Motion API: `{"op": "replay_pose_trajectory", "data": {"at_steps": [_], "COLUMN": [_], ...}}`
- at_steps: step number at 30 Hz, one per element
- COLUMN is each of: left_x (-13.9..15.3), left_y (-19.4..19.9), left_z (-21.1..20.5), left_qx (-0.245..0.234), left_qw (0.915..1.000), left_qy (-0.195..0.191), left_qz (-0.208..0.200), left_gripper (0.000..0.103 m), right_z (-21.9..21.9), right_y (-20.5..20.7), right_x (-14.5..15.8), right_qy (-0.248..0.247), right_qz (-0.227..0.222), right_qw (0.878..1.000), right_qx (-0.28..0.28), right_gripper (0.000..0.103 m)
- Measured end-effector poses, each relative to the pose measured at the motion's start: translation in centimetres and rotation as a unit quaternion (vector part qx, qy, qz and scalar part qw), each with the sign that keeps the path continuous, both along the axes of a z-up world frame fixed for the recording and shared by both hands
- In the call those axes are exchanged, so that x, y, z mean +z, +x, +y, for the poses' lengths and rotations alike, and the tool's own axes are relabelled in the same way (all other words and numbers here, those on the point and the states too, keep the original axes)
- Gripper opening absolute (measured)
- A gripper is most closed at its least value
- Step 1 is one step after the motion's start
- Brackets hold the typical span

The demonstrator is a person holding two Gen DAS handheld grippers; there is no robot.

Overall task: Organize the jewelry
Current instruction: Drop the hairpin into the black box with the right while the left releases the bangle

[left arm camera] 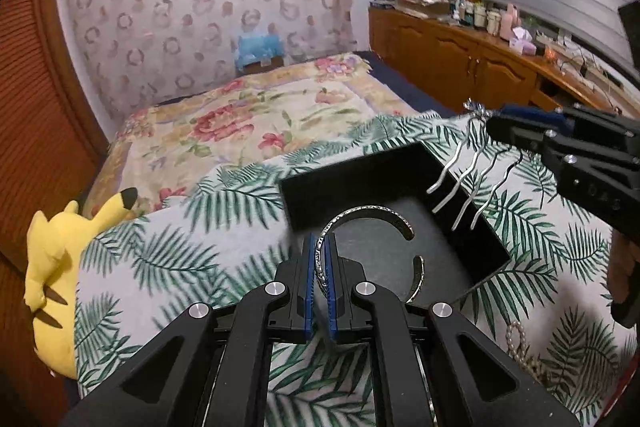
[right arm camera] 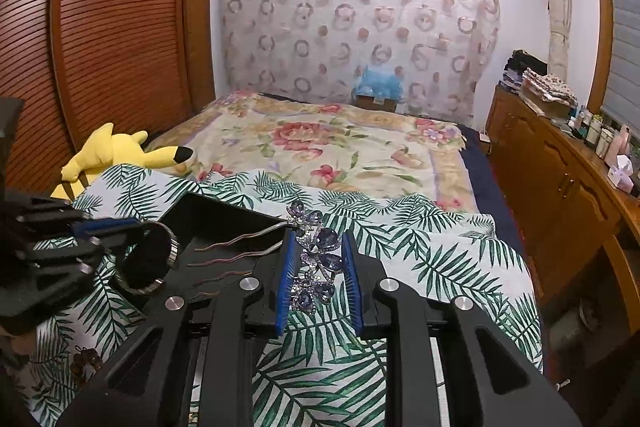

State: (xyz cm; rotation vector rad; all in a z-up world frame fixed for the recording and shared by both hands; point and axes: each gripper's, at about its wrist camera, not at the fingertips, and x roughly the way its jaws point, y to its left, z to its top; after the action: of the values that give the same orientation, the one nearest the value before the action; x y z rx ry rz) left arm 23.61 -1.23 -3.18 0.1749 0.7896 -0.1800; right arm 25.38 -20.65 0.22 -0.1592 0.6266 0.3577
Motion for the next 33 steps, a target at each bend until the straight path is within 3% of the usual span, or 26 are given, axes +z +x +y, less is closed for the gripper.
{"op": "replay_pose_trajectory", "data": {"at_steps": [3, 5, 9, 13, 23, 27, 33], "left_x": [-0.3, -0.1, 0.6, 1.3, -0.4, -1.7, -2.5], "left_y": [0.0, -0.4, -1.8, -3.9, -8.0, -9.0, -10.3], "left_z": [0.1, 0.4, 1.4, 3.2, 4.9, 5.3, 5.2], "left_qx": [0.001, 0.002, 0.008, 0.017, 0.017, 0.020, 0.017], "left_qw": [1.0000, 0.9998, 0.9995, 0.9985, 0.9987, 0.9985, 0.9979], "left_qy": [-0.009, -0.019, -0.027, -0.045, -0.046, -0.052, -0.063], "left_qz": [0.003, -0.001, -0.015, -0.027, -0.017, -0.004, 0.004], "left_gripper": [0.007, 0.019, 0.020, 0.031, 0.032, 0.033, 0.033], "right_z": [0.2, 0.6, 1.9, 4.3, 7.6, 7.5, 6.3], "right_y": [0.0, -0.1, -0.2, 0.0, 1.2, 1.2, -0.8], "right_x": [-0.2, -0.4, -0.8, -1.9, -4.1, -3.8, -2.1], "right_qy": [-0.003, -0.005, -0.011, -0.032, -0.073, -0.069, -0.044], "right_qz": [0.002, 0.002, 0.001, 0.005, 0.028, 0.027, 0.016], "right_qw": [1.000, 1.000, 1.000, 0.999, 0.995, 0.995, 0.996], "right_qx": [0.006, 0.010, 0.022, 0.042, 0.060, 0.064, 0.079], "right_gripper": [0.025, 0.025, 0.025, 0.025, 0.027, 0.032, 0.033]}}
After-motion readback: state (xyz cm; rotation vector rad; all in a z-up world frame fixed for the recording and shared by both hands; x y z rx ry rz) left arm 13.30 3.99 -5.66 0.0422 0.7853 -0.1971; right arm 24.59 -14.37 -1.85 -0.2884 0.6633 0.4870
